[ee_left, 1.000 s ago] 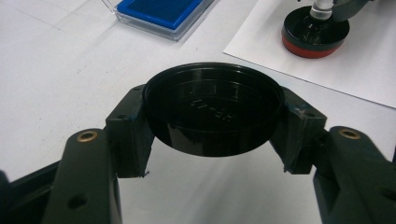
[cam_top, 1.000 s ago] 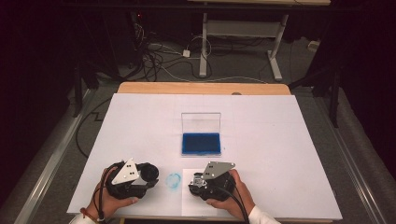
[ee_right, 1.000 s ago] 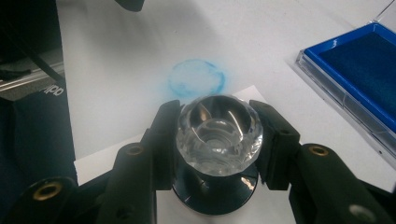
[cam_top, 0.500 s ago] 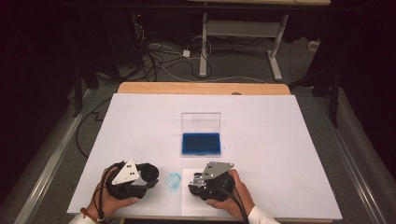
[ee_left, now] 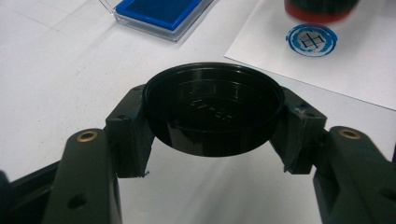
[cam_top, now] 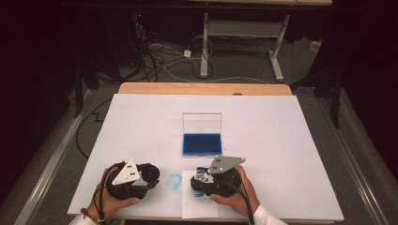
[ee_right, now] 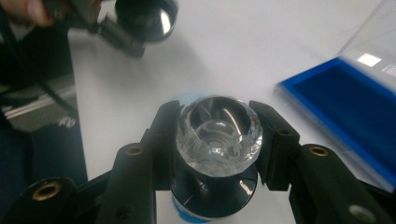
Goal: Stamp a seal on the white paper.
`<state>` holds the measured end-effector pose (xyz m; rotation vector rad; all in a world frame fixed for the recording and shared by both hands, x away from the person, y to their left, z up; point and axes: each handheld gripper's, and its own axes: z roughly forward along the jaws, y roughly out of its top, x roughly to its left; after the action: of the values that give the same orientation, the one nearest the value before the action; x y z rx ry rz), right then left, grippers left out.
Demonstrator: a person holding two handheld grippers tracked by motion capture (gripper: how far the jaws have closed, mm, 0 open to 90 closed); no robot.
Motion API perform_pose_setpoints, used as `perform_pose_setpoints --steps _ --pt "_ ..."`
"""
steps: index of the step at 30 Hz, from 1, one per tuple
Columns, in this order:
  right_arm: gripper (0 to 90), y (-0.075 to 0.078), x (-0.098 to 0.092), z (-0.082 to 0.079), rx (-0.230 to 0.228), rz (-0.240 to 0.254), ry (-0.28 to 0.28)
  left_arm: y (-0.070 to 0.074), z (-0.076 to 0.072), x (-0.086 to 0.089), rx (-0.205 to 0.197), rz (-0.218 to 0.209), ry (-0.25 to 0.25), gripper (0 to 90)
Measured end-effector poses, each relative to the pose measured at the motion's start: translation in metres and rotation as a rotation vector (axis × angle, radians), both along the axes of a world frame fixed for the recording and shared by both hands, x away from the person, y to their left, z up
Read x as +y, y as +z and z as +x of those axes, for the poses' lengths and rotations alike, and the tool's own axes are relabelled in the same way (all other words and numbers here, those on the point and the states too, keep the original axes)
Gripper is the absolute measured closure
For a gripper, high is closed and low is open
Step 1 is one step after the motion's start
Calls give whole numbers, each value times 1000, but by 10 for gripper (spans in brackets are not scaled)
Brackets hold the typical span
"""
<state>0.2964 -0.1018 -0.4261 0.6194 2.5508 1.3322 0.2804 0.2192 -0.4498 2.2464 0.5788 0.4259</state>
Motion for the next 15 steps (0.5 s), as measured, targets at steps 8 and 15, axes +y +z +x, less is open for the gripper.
perform_pose_setpoints --steps 8,15 --pt "568 20 -21 4 -32 59 -47 -1 0 -3 3 4 -4 368" --pt "568 34 -34 5 -75 80 -81 -2 1 -5 8 3 -5 368"
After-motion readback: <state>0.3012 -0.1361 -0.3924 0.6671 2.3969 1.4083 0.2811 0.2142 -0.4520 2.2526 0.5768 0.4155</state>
